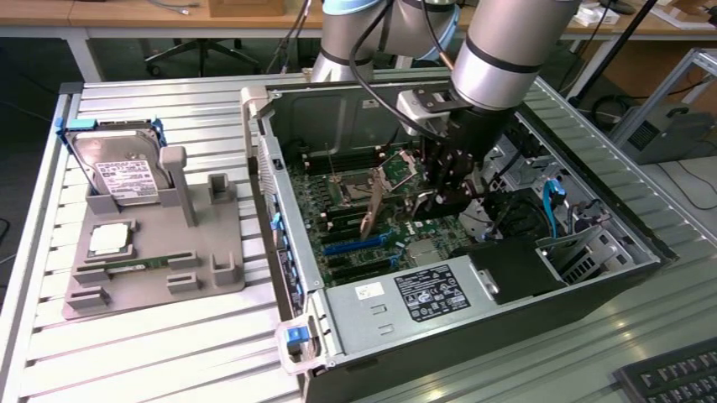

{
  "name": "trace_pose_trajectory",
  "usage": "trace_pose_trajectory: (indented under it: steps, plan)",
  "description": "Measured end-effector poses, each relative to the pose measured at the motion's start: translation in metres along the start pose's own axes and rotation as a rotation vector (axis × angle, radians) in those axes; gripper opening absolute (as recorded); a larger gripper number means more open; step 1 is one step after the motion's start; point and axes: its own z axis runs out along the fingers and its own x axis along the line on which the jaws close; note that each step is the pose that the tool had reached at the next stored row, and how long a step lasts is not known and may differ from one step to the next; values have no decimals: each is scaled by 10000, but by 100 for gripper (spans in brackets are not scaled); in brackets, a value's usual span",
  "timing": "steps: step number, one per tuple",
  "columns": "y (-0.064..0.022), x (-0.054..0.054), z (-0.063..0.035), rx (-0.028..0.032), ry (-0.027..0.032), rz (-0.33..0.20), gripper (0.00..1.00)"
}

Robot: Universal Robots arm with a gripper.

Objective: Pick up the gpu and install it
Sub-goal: 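Insert the gpu into the slot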

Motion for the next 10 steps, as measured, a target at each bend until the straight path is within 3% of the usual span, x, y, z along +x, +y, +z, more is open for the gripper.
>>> trace_pose_trajectory:
  steps: [10]
  plan:
    - [41, 21, 39, 0, -1, -3, 27]
